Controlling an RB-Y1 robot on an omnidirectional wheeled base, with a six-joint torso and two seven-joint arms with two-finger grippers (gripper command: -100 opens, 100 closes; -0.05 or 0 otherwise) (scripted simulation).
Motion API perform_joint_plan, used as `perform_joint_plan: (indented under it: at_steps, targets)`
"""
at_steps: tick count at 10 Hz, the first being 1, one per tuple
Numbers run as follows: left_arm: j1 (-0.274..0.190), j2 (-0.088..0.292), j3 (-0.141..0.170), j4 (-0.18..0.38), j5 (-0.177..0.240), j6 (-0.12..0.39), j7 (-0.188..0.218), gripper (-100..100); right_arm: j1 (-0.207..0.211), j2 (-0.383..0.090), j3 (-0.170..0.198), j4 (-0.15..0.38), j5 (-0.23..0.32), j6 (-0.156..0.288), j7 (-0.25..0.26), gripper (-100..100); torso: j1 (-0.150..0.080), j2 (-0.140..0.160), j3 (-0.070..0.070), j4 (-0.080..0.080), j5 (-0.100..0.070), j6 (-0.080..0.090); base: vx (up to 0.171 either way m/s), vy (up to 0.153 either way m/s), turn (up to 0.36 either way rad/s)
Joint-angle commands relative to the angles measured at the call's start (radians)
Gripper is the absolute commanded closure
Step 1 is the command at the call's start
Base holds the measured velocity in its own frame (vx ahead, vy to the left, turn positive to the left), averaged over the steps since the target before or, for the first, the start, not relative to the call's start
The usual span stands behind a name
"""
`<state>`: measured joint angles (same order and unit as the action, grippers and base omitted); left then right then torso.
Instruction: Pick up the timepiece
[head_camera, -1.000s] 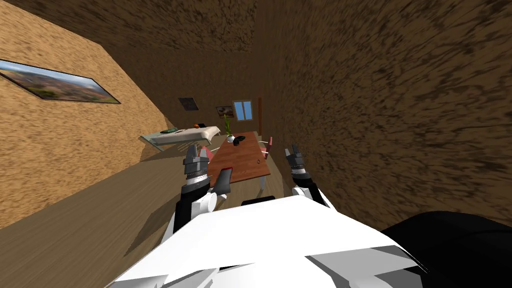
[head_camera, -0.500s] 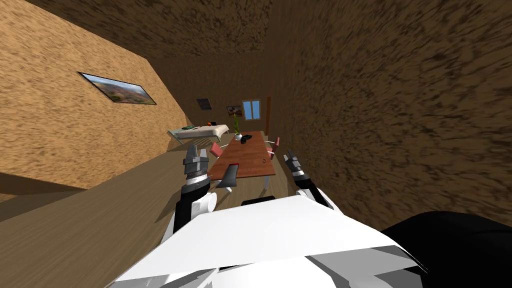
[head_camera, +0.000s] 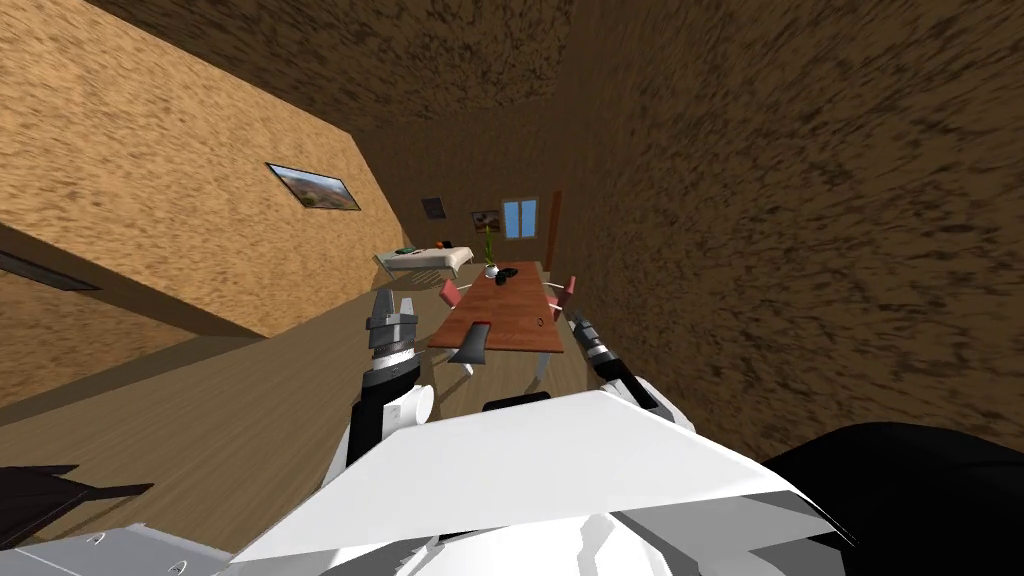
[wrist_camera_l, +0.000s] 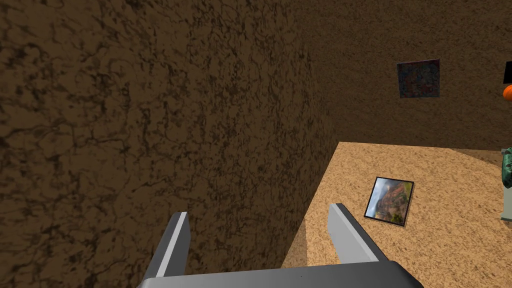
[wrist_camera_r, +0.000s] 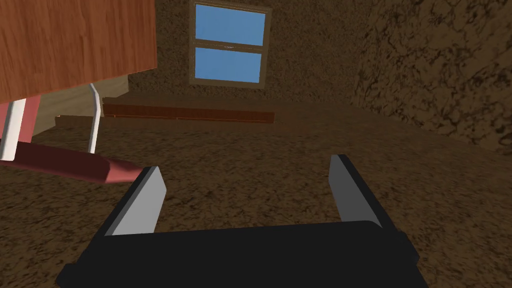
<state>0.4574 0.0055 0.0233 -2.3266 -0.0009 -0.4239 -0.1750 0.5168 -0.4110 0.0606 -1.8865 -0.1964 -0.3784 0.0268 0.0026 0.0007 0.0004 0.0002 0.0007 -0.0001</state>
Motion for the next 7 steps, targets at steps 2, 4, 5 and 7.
perform_joint_plan:
  at_steps: [2,4,5,7]
  targets:
    - [0.0,0.0,0.0,0.0,0.0,0.0,0.0,0,-0.01,-0.046,0.007,0.064,-0.002,0.041,-0.009,-100,-0.001,0.0,0.0,0.0,0.0,0.001,-0.001,0.033,0.151]
    - [0.0,0.0,0.0,0.0,0.0,0.0,0.0,0,-0.013,-0.076,0.012,0.108,-0.003,0.067,-0.013,-100,-0.001,-0.001,-0.001,0.0,0.0,0.0,0.002,0.039,0.242]
    - [0.0,0.0,0.0,0.0,0.0,0.0,0.0,0,-0.016,-0.105,0.017,0.146,-0.002,0.095,-0.016,-100,-0.001,-0.001,0.0,0.0,0.0,0.001,-0.002,0.044,0.197]
    - [0.0,0.0,0.0,0.0,0.0,0.0,0.0,0,-0.023,-0.164,0.03,0.213,0.002,0.149,-0.017,-100,0.0,-0.001,-0.001,0.0,0.0,0.0,0.01,0.06,0.375]
